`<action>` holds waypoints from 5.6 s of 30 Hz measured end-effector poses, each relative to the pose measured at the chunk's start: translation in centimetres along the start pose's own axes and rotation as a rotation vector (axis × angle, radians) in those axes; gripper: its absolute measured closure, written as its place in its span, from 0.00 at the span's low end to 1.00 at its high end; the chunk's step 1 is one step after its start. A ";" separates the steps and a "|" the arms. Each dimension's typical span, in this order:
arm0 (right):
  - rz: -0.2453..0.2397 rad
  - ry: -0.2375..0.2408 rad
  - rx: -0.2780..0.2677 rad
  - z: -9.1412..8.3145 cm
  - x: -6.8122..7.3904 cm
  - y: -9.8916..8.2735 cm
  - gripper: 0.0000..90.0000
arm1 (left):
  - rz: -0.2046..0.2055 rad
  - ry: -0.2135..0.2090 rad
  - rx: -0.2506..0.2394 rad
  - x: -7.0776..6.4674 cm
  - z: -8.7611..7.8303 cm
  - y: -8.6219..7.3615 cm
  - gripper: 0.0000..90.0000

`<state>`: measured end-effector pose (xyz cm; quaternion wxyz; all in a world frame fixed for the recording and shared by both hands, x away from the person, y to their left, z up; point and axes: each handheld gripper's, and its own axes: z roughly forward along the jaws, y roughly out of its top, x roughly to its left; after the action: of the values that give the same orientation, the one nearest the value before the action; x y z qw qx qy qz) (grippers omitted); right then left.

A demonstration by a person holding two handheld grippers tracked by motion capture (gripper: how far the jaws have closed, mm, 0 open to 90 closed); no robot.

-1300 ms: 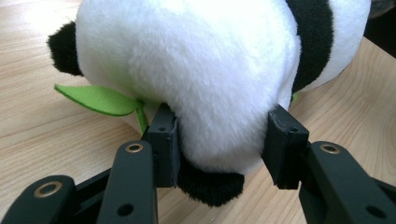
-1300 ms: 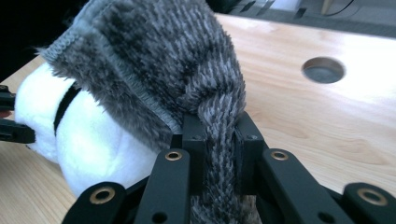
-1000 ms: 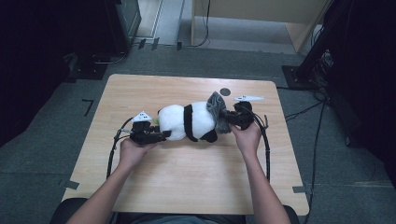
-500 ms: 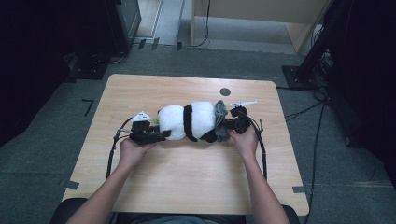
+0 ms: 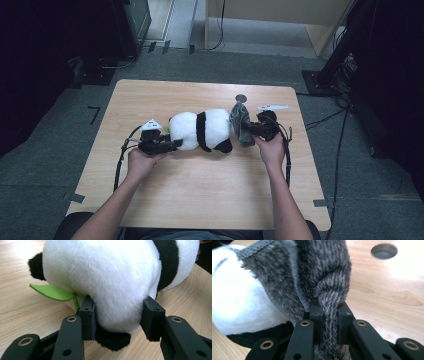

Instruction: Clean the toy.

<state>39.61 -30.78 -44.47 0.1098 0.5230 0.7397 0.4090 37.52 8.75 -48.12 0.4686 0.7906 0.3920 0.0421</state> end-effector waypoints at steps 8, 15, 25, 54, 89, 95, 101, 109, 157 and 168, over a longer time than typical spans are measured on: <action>-0.002 0.002 -0.056 -1.9 0.0 0.6 0.89 | 0.008 0.007 -0.004 -0.1 -0.1 0.1 0.60; -0.041 0.007 -0.092 -3.9 1.4 1.8 0.89 | 0.010 0.008 -0.006 -0.2 -0.1 0.1 0.60; -0.089 0.072 -0.080 -3.7 4.3 2.8 0.89 | 0.012 0.005 -0.010 -0.9 0.0 0.0 0.60; -0.202 0.083 -0.007 -0.7 6.3 3.0 0.89 | 0.076 -0.045 -0.012 3.0 -2.2 3.6 0.39; -0.196 0.255 0.038 0.4 4.6 2.9 0.88 | 0.118 -0.191 0.005 5.6 1.9 3.9 0.11; -0.212 0.245 0.012 1.0 4.2 3.2 0.88 | 0.176 -0.257 0.048 4.7 2.2 3.5 0.11; -0.224 0.240 -0.028 2.0 4.4 3.4 0.87 | 0.191 -0.305 0.100 4.3 3.6 3.2 0.00; -0.231 0.171 -0.078 2.5 5.0 3.3 0.87 | 0.118 -0.362 0.118 4.5 3.5 2.7 0.14; -0.353 0.267 -0.119 2.1 16.3 1.3 0.89 | -0.162 -0.062 -0.213 -0.8 -0.7 4.8 0.55; -0.400 0.269 -0.120 3.9 17.4 -0.6 0.90 | -0.229 -0.075 -0.200 0.0 -0.3 4.4 0.56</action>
<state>34.07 -13.90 -42.81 0.1201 0.2996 0.8108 0.4884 39.89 7.87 -44.56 0.5610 0.6910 0.4559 -0.0023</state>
